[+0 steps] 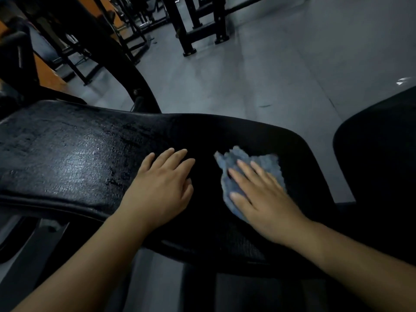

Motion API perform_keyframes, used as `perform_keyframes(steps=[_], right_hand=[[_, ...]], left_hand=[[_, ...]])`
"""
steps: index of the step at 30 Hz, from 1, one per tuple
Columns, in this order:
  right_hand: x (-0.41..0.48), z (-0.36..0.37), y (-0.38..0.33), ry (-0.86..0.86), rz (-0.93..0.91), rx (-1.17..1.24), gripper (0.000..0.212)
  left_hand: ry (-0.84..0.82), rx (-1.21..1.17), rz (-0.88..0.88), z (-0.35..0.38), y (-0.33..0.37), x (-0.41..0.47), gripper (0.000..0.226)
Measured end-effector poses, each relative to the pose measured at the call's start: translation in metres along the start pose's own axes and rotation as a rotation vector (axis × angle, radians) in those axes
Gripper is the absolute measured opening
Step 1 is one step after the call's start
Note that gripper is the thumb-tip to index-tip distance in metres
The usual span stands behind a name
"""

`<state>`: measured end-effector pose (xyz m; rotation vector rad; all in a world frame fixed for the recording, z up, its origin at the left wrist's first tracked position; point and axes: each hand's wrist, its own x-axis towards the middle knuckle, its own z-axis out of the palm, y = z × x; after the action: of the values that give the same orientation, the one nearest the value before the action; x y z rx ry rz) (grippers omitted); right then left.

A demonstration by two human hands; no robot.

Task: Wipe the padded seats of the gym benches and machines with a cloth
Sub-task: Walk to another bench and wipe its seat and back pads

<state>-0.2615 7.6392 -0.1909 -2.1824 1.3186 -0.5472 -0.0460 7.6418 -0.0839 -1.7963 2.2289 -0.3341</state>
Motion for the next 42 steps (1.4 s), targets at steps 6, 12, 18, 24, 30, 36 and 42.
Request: perform_keyframes(steps=[6,12,18,24,30,36,42], right_hand=[[-0.047,0.001,-0.031,-0.13,-0.182,0.016,0.066],[0.02,-0.004,0.01,0.049,0.121,-0.061,0.083],[-0.046,-0.006,0.006,-0.131,-0.084,0.022,0.066],[0.076,-0.015,0.045,0.063,0.214,-0.049,0.066],[0.026,-0.009,0.036,0.005,-0.134,0.01,0.065],[0.115,-0.029,0.073,0.082,0.206,-0.052,0.065],[0.068,-0.015,0.047,0.045,-0.049,-0.014,0.064]], left_hand=[[0.005,-0.039,0.024,0.002,0.018,-0.005,0.06],[-0.031,-0.107,0.057,0.002,0.054,0.008,0.075],[-0.035,-0.159,0.052,0.0,0.065,0.021,0.076],[-0.035,-0.136,0.053,0.005,0.068,0.032,0.06],[0.0,-0.101,0.046,0.005,0.065,0.043,0.088],[-0.017,-0.065,0.063,0.002,0.068,0.057,0.092],[0.029,-0.082,0.064,0.006,0.069,0.054,0.079]])
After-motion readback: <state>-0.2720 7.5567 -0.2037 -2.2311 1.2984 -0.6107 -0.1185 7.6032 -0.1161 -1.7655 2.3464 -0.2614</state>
